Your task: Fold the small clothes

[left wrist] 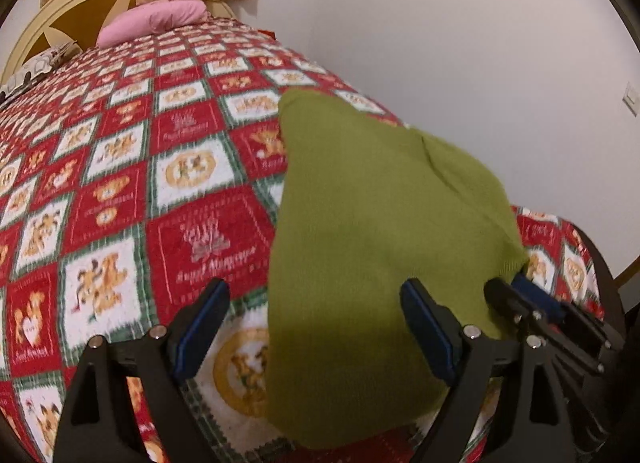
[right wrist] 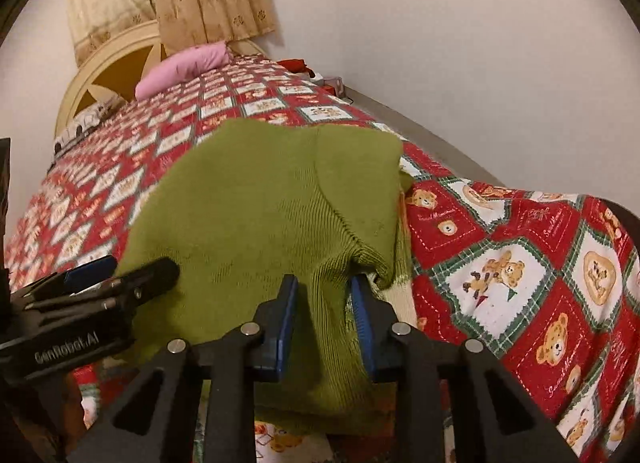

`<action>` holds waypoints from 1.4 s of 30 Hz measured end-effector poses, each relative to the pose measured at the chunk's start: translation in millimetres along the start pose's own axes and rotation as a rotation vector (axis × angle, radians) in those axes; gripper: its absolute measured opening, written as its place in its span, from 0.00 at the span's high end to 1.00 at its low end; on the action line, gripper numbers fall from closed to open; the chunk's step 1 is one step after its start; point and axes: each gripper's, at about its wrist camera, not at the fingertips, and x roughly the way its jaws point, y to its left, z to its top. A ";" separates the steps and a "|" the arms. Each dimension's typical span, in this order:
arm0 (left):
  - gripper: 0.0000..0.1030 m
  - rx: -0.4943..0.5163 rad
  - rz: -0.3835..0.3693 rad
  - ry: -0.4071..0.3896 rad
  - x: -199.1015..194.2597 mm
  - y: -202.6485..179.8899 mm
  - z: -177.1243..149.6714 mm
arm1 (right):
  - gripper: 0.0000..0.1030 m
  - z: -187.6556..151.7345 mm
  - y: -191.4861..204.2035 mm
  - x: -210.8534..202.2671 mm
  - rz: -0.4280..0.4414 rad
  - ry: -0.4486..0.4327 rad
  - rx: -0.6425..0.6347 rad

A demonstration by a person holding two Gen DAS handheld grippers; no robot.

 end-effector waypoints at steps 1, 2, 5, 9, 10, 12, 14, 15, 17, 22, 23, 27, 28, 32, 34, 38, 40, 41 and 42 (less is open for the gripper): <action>0.12 -0.001 0.002 0.003 1.1 -0.2 -2.8 | 0.72 -2.8 1.7 -1.4 -0.007 -0.001 -0.007; 0.12 -0.004 0.003 0.005 2.1 0.2 -6.0 | 0.72 -4.6 3.2 -1.4 -0.013 0.001 -0.012; 0.11 -0.017 -0.005 0.016 2.9 3.0 -11.8 | 0.72 -10.4 5.5 -2.5 -0.027 0.004 -0.020; 0.11 -0.015 -0.006 0.015 -8.5 4.9 -19.4 | 0.72 -18.3 3.5 -12.0 -0.014 0.016 0.004; 0.11 -0.006 -0.003 0.009 -12.6 4.1 -22.1 | 0.72 -21.2 1.1 -18.2 -0.004 0.007 0.019; 0.11 0.014 0.004 -0.008 -23.0 3.3 -28.8 | 0.72 -28.0 -3.0 -35.3 0.006 -0.019 0.043; 0.11 0.034 0.013 -0.018 -32.1 2.7 -35.7 | 0.69 -36.4 -4.3 -52.0 0.001 -0.047 0.049; 0.11 0.045 0.019 -0.024 -37.4 1.9 -39.8 | 0.63 -40.3 -5.1 -60.8 0.000 -0.059 0.050; 0.11 0.061 0.024 -0.036 -46.8 1.0 -46.2 | 0.47 -47.8 -7.0 -79.3 -0.005 -0.083 0.054; 0.06 0.098 0.037 -0.080 -73.4 -4.9 -62.3 | 0.40 -59.7 -9.3 -120.8 -0.034 -0.140 0.040; 0.05 0.106 0.042 -0.089 -78.5 -5.8 -64.8 | 0.40 -60.9 -10.0 -125.5 -0.036 -0.140 0.040; 0.04 0.154 0.044 -0.128 -102.9 -12.7 -77.9 | 0.40 -72.9 -13.3 -150.5 -0.042 -0.136 0.049; 0.03 0.162 0.046 -0.142 -110.4 -14.6 -80.9 | 0.40 -76.2 -13.3 -157.4 -0.040 -0.135 0.048; 0.00 0.181 0.039 -0.205 -136.6 -20.2 -89.4 | 0.39 -82.9 -8.5 -183.7 -0.043 -0.154 0.031; 0.00 0.187 0.023 -0.228 -149.8 -22.7 -92.2 | 0.35 -84.8 -4.8 -197.6 -0.043 -0.172 0.020; 0.00 0.191 0.006 -0.283 -175.8 -25.4 -98.0 | 0.28 -87.3 3.6 -227.4 -0.048 -0.225 0.001; 0.00 0.187 0.008 -0.320 -189.3 -26.0 -101.2 | 0.28 -87.6 7.5 -241.9 -0.044 -0.256 -0.007; 0.00 0.185 0.005 -0.338 -196.0 -25.7 -101.7 | 0.28 -87.6 9.4 -251.9 -0.041 -0.283 -0.007; 0.00 0.182 0.001 -0.350 -201.3 -25.4 -102.3 | 0.28 -87.0 10.2 -258.3 -0.037 -0.301 -0.007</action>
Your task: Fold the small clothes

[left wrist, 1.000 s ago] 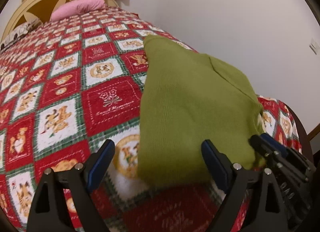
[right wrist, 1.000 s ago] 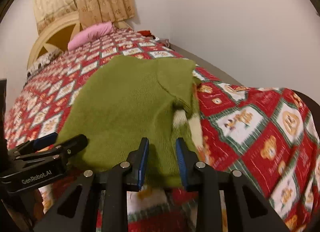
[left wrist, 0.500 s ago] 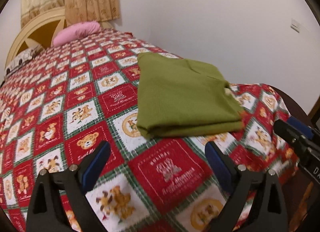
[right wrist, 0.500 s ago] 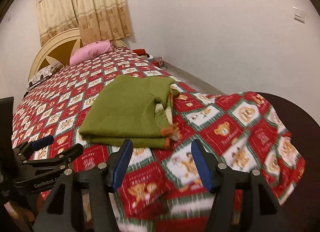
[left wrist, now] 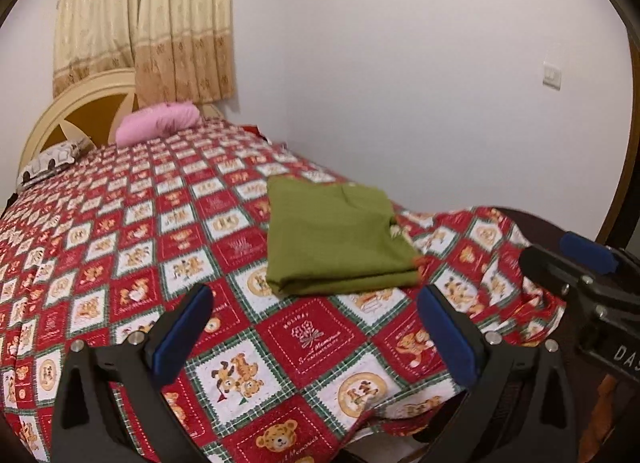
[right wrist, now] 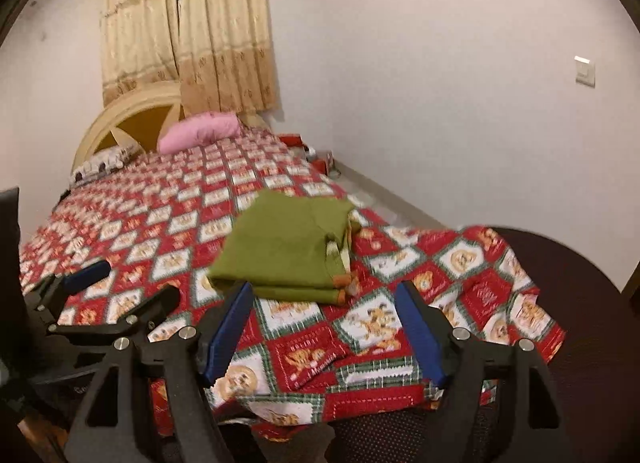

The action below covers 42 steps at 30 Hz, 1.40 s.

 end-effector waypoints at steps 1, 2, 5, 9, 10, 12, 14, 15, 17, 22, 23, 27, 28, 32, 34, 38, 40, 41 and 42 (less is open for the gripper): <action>0.00 -0.006 -0.002 -0.014 -5.7 0.3 1.1 | 0.28 2.8 0.9 -5.4 0.003 -0.020 0.001; 0.00 -0.012 -0.001 -0.026 -9.8 1.6 2.6 | 0.28 5.4 2.9 -13.3 0.005 -0.050 -0.002; 0.00 -0.033 0.014 -0.078 -24.8 6.1 7.0 | 0.27 10.5 7.7 -33.5 -0.011 -0.134 -0.020; 0.00 -0.056 0.016 -0.122 -39.3 11.2 13.2 | 0.10 13.9 9.8 -59.8 -0.037 -0.254 -0.013; 0.00 -0.060 0.020 -0.130 -41.9 11.9 13.8 | 0.10 14.8 9.9 -64.0 -0.043 -0.276 -0.011; 0.00 -0.057 0.041 -0.150 -46.1 10.7 15.1 | 0.10 15.9 11.1 -71.2 -0.054 -0.309 -0.016; 0.00 -0.041 0.054 -0.161 -48.3 8.3 15.6 | 0.10 17.0 11.4 -74.0 -0.064 -0.316 -0.020; 0.00 -0.035 0.055 -0.162 -49.6 7.2 15.1 | 0.10 17.1 10.8 -74.5 -0.063 -0.318 -0.014; 0.00 -0.024 0.052 -0.167 -51.7 4.4 14.5 | 0.10 17.5 9.4 -75.5 -0.055 -0.316 -0.004; 0.00 -0.001 0.061 -0.169 -52.6 -0.2 14.1 | 0.10 16.6 7.0 -72.5 -0.056 -0.297 0.000; 0.00 -0.001 0.059 -0.168 -52.2 -0.1 14.1 | 0.10 16.5 6.6 -71.8 -0.055 -0.293 0.003; 0.00 0.000 0.063 -0.156 -50.6 -2.0 13.5 | 0.10 15.1 6.1 -68.7 -0.057 -0.280 0.006; 0.00 0.001 0.064 -0.154 -50.1 -1.9 13.4 | 0.10 14.9 5.9 -68.0 -0.056 -0.278 0.006; 0.00 0.002 0.065 -0.151 -49.7 -2.1 13.2 | 0.10 15.1 5.6 -64.8 -0.054 -0.273 0.005; 0.00 0.003 0.068 -0.151 -49.6 -2.1 13.2 | 0.10 15.2 5.6 -64.5 -0.053 -0.272 0.007; 0.00 0.001 0.067 -0.149 -50.4 -1.3 12.5 | 0.10 15.0 5.3 -62.8 -0.054 -0.273 0.008; 0.00 0.002 0.067 -0.151 -51.0 -1.1 12.3 | 0.10 14.7 5.3 -62.8 -0.055 -0.274 0.008; 0.00 0.002 0.068 -0.152 -51.2 -1.0 12.3 | 0.10 14.8 5.3 -62.8 -0.054 -0.274 0.008; 0.00 0.003 0.068 -0.152 -50.9 -1.1 12.5 | 0.10 14.6 5.4 -62.7 -0.053 -0.274 0.009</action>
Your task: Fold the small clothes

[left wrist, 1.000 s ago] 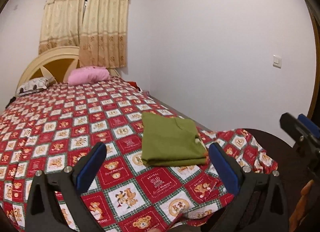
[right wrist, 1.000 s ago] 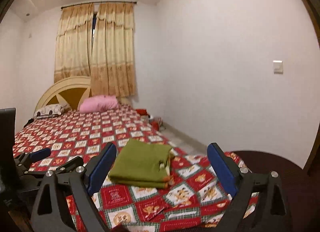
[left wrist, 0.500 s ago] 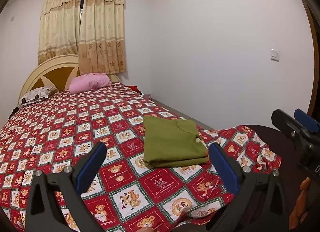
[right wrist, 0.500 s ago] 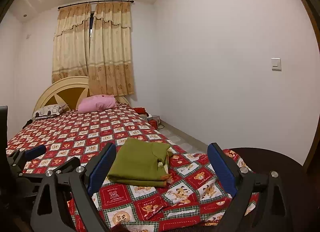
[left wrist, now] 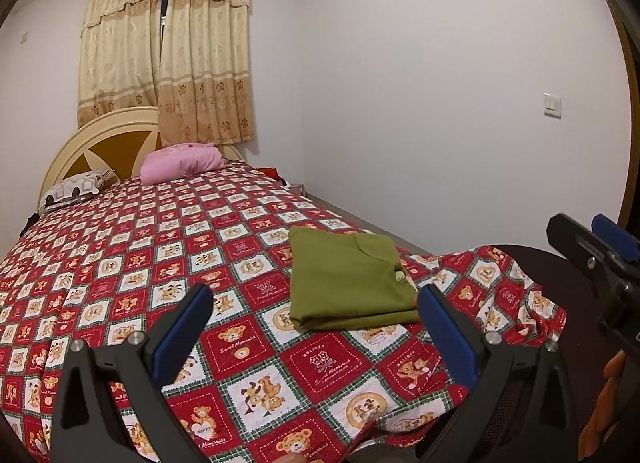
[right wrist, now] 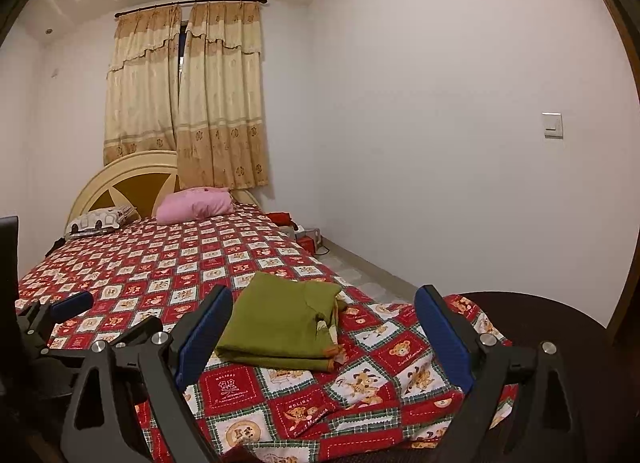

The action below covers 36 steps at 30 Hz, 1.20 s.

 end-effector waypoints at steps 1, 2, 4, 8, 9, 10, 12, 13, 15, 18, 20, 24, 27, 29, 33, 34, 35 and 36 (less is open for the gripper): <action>0.00 0.001 0.001 0.000 0.2 0.1 0.1 | 0.10 0.0 0.1 0.0 -0.001 0.000 -0.001; 0.00 0.001 0.002 0.000 0.7 0.4 0.2 | 0.10 0.1 0.1 -0.1 -0.001 0.001 -0.001; 0.00 0.000 0.000 0.002 0.9 -0.2 0.1 | 0.10 0.2 0.1 -0.7 0.000 0.001 -0.002; 0.00 0.001 0.001 0.004 0.9 0.3 -0.9 | 0.10 0.6 0.9 -2.2 0.002 0.001 -0.002; 0.00 0.002 0.001 0.004 1.0 0.1 -1.0 | 0.10 0.5 1.1 -2.1 0.002 0.002 -0.003; 0.00 0.003 0.001 0.005 0.8 0.5 -1.3 | 0.10 0.3 1.2 -2.1 0.001 0.002 -0.003; 0.00 0.003 0.003 0.004 1.1 -0.4 -1.6 | 0.10 1.2 1.9 -2.5 0.000 0.002 -0.003; 0.00 0.004 0.002 0.005 1.3 -0.5 -1.6 | 0.10 1.2 2.0 -2.5 0.000 0.002 -0.001; 0.00 0.004 0.004 0.006 1.6 -0.6 -1.7 | 0.10 1.3 2.2 -2.8 0.001 0.002 -0.002; 0.00 0.001 0.001 0.008 1.0 -0.4 -2.0 | 0.10 1.0 2.2 -2.8 0.001 0.001 -0.003; 0.00 0.002 0.001 0.008 -1.3 1.1 -2.7 | 0.10 0.9 2.8 -3.0 0.000 0.000 -0.003; 0.00 0.009 0.004 0.004 -3.9 2.4 -3.9 | 0.10 1.4 2.6 -2.9 -0.001 -0.002 -0.001; 0.00 0.011 0.004 0.008 -3.8 2.6 -4.2 | 0.10 1.3 1.9 -3.1 0.000 -0.001 0.000; 0.00 0.011 0.004 0.007 -3.6 2.2 -4.1 | 0.10 1.2 1.7 -2.8 0.000 -0.001 -0.001; 0.00 0.010 0.005 0.006 -4.5 3.2 -4.6 | 0.10 1.2 2.1 -3.5 -0.001 -0.001 0.001; 0.00 0.011 0.003 0.007 -3.3 1.8 -4.3 | 0.10 1.2 1.7 -3.5 -0.001 -0.001 -0.001; 0.00 0.011 0.006 0.006 -3.2 1.8 -4.1 | 0.10 1.3 1.6 -4.2 -0.003 -0.001 -0.001; 0.00 0.014 0.016 0.004 -3.3 2.4 -4.2 | 0.10 1.2 1.9 -4.6 -0.004 -0.001 -0.001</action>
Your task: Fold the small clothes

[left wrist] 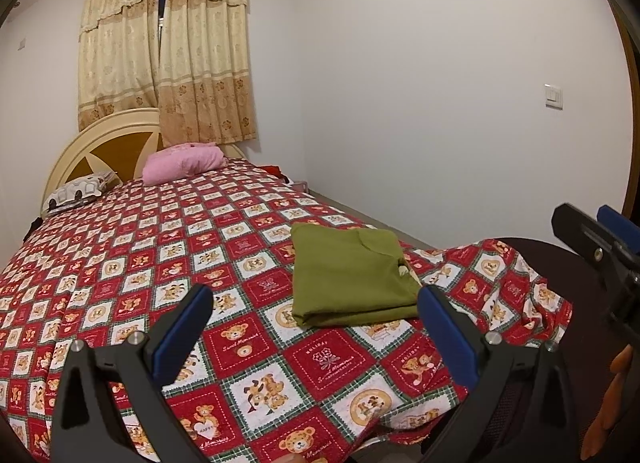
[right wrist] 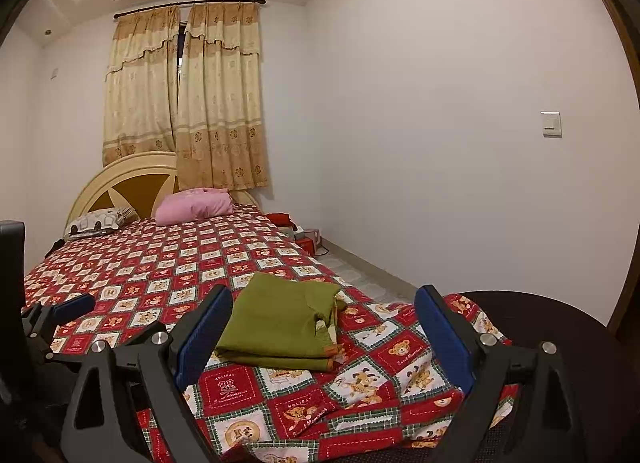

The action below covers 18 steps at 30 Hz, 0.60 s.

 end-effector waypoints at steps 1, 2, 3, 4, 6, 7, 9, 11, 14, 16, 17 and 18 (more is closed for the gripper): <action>0.00 0.005 0.012 -0.001 -0.1 0.2 0.0 | 0.10 0.1 0.2 -1.1 -0.001 0.001 0.001; 0.00 0.012 0.027 -0.002 -0.8 0.9 -0.4 | 0.10 0.0 0.3 -1.4 -0.001 0.001 0.003; 0.00 0.017 0.032 -0.001 0.5 1.2 0.2 | 0.10 0.0 0.4 -1.4 -0.002 0.001 0.002; 0.00 0.019 0.033 -0.001 0.0 1.3 0.2 | 0.10 0.0 0.3 -1.3 -0.003 0.001 0.001; 0.00 0.018 0.033 0.001 -0.2 2.4 -0.1 | 0.10 -0.5 0.0 -1.5 -0.005 0.002 0.002; 0.00 0.018 0.032 0.004 -0.3 3.4 -0.3 | 0.10 -0.6 0.1 -1.6 -0.007 0.003 0.003; 0.00 0.015 0.027 0.012 0.0 6.1 -0.8 | 0.10 -1.3 0.2 -2.3 -0.011 0.004 0.006; 0.00 0.012 0.025 0.018 0.7 7.5 -1.2 | 0.10 -1.6 0.0 -2.1 -0.012 0.005 0.005; 0.00 0.019 0.039 0.026 2.0 9.6 -1.9 | 0.10 -3.2 1.2 -2.1 -0.015 0.012 0.010; 0.00 0.029 0.049 0.049 10.7 4.1 -2.1 | 0.10 -4.1 1.4 -0.9 -0.017 0.018 0.012; 0.00 0.028 0.046 0.062 13.5 4.3 -2.9 | 0.10 -4.8 1.6 -0.4 -0.019 0.021 0.012; 0.00 0.021 0.026 0.083 18.0 6.1 -4.3 | 0.10 -5.4 1.7 -0.4 -0.022 0.024 0.014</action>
